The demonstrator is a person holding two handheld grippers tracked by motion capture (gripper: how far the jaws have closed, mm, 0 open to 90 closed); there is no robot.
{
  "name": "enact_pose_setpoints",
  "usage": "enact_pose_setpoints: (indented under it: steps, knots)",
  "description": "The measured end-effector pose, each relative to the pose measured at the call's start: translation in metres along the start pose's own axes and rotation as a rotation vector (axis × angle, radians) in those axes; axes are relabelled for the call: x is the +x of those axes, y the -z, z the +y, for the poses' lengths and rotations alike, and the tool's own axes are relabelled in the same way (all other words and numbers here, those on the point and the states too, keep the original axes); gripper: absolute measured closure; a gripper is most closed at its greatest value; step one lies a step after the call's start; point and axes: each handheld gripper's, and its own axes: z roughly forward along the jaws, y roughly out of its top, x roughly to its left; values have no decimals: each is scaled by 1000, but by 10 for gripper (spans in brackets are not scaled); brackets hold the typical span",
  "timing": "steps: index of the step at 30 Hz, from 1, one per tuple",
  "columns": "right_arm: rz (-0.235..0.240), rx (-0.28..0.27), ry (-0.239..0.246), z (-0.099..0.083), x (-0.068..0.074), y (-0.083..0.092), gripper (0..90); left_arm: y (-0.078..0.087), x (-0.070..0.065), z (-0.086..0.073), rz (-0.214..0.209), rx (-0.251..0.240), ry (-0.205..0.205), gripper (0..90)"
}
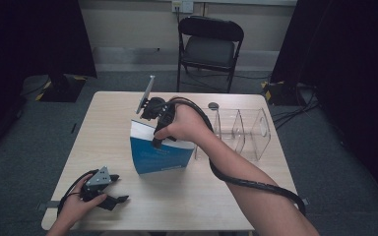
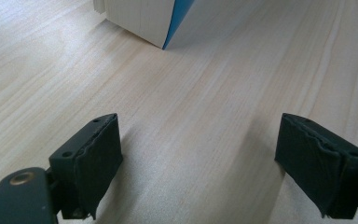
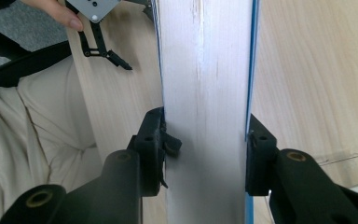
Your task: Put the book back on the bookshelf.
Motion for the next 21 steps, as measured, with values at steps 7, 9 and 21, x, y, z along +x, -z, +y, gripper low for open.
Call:
enact_pose_setpoints:
  steps: [7, 9, 21]
  knots:
    - [9, -22, 44, 3, -7, -2, 573, 0, 0, 0, 4, 1, -4, 136]
    - [14, -26, 49, 4, -8, -3, 561, 0, 0, 0, 4, 1, -5, 136]
    - [14, -64, 109, 1, -11, -10, 512, 0, 0, 0, 4, 0, -5, 136]
